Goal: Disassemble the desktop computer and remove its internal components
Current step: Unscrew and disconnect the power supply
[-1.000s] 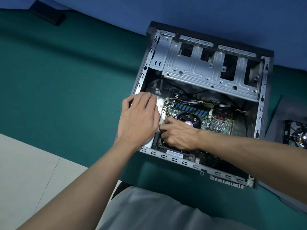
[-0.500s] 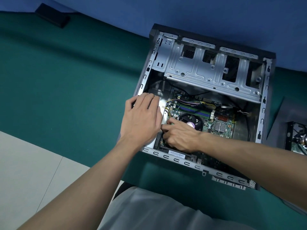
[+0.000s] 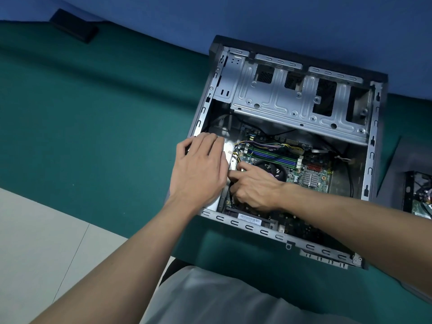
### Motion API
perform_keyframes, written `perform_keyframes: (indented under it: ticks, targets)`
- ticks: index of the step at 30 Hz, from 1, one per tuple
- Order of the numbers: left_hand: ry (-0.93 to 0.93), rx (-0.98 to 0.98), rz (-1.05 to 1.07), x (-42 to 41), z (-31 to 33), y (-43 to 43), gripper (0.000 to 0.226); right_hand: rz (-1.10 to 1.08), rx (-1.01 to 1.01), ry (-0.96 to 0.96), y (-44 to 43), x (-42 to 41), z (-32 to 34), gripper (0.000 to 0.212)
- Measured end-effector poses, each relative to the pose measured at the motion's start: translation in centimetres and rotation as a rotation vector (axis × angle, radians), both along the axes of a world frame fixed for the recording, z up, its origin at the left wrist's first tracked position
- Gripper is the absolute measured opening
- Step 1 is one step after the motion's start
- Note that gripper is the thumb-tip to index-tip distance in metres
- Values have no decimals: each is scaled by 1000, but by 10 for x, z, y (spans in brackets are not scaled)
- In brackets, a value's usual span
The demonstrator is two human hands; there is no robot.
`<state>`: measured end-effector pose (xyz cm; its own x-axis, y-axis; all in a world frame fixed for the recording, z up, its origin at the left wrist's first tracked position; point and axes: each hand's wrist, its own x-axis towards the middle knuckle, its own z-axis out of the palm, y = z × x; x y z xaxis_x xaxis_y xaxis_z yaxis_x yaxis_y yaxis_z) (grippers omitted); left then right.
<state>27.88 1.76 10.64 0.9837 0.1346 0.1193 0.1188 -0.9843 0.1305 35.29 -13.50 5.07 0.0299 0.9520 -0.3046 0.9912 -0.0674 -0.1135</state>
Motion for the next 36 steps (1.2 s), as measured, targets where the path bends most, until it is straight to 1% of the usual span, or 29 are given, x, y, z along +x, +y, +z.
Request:
perform_keyframes:
  ticks: [4, 11, 13, 14, 15, 16, 18, 19, 20, 22, 23, 24, 26, 28, 29, 31, 34, 36]
  targets:
    - [-10, 2, 3, -1, -1, 0, 30, -41, -12, -1, -5, -8, -5, 41]
    - [-14, 0, -8, 0, -2, 0, 31, 13, 38, 102, -7, 2, 29, 29]
    - [-19, -2, -4, 0, -2, 1, 30, -68, 114, 121, -8, 4, 44, 23]
    - [-17, -4, -4, 0, -2, 1, 31, -142, 174, 116, -9, 7, 51, 20]
    - [-14, -4, -6, 0, -2, 1, 31, -235, 215, 101, -12, 12, 58, 21]
    - [-12, -3, -8, 0, -2, 0, 31, -332, 223, 66, -16, 17, 66, 26]
    - [-6, -2, -12, 0, -2, 0, 30, -450, 158, -81, -25, 27, 80, 40]
    - [-4, -3, -12, 0, -2, 0, 30, -481, 91, -139, -30, 31, 85, 42]
    - [-3, -5, -10, 0, -1, 0, 29, -516, 23, -138, -35, 35, 87, 40]
    - [-3, -7, -10, 0, -1, 1, 29, -594, -45, -7, -45, 42, 88, 32]
    - [0, -7, -11, 0, -1, 1, 28, -638, -58, 76, -49, 44, 87, 34]
    - [5, -6, -11, 0, -1, 1, 28, -687, -55, 149, -53, 44, 86, 40]
    - [12, 0, -13, 0, -2, 1, 28, -774, 14, 214, -56, 42, 81, 51]
    - [16, 2, -11, -1, -3, 1, 28, -814, 102, 161, -60, 37, 73, 47]
    - [18, 2, -8, -1, -3, 1, 28, -801, 140, 87, -62, 35, 68, 43]
    - [27, 2, -5, -2, -3, 2, 28, -740, 216, -64, -65, 32, 61, 44]
    - [28, 10, -3, -3, -4, 1, 28, -669, 438, -128, -67, 33, 57, 46]
    - [30, 10, 5, -4, -5, 1, 31, -602, 537, -166, -62, 37, 58, 39]
